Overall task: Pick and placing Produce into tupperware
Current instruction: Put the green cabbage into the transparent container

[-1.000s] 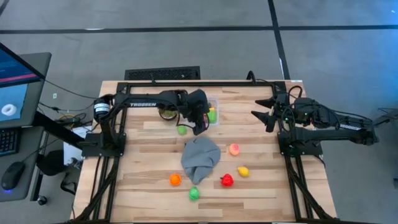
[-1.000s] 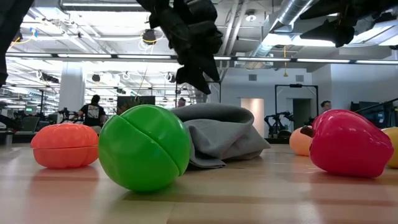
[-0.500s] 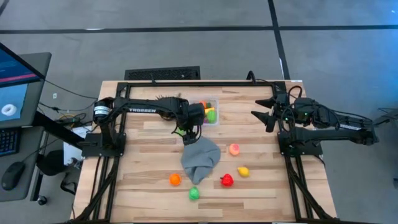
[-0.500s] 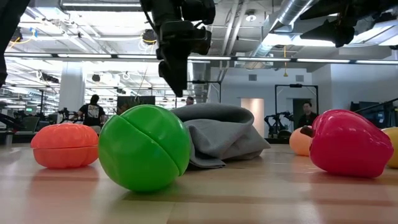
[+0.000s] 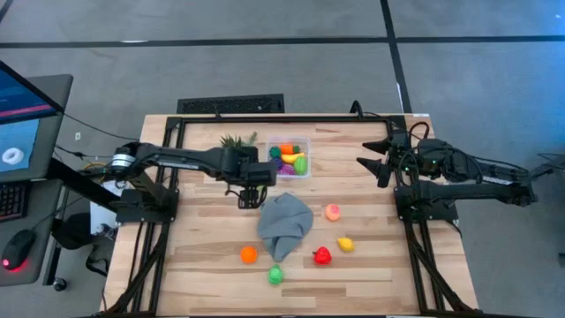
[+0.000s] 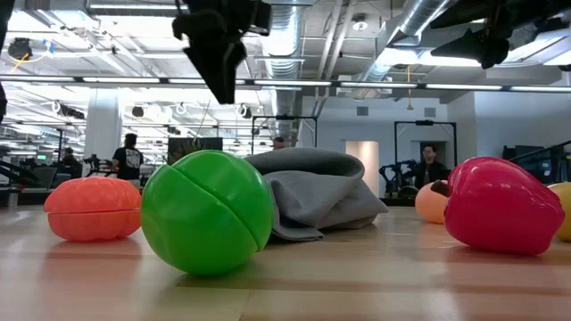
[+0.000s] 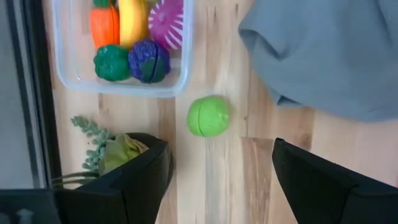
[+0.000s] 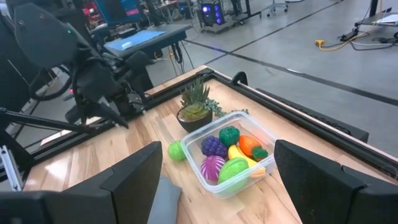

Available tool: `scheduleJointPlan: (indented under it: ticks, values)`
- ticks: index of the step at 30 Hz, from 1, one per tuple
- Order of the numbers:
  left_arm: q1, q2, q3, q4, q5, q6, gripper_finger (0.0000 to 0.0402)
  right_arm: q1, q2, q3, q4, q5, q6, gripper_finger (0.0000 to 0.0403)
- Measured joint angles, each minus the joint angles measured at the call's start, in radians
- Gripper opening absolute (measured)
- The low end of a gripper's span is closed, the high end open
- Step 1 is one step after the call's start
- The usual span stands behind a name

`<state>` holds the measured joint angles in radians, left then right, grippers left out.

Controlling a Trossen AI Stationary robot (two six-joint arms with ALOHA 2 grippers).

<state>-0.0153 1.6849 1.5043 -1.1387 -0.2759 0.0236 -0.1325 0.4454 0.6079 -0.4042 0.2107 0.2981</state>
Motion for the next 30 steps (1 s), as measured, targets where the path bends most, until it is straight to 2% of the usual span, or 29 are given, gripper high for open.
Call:
scheduleJointPlan:
  ticks: [10,14,20,24,30]
  values:
    - [-0.006,-0.146,-0.315,0.224,-0.076,-0.103,0.0274,0.000,0.000,0.000,-0.016,0.000,-0.003,0.0333]
    - [-0.023,-0.146,-0.376,0.313,-0.108,-0.107,0.0274,0.000,0.000,0.000,-0.015,0.000,-0.007,0.0333]
    - [-0.031,-0.145,-0.467,0.491,-0.102,0.010,0.0274,0.000,0.000,0.000,-0.015,0.000,-0.003,0.0333]
    - [-0.025,-0.145,-0.501,0.539,-0.087,0.069,0.0274,0.000,0.000,0.000,-0.015,0.000,0.006,0.0333]
    - [0.010,-0.145,-0.529,0.599,-0.042,0.074,0.0274,0.000,0.000,0.000,-0.014,0.000,0.009,0.0333]
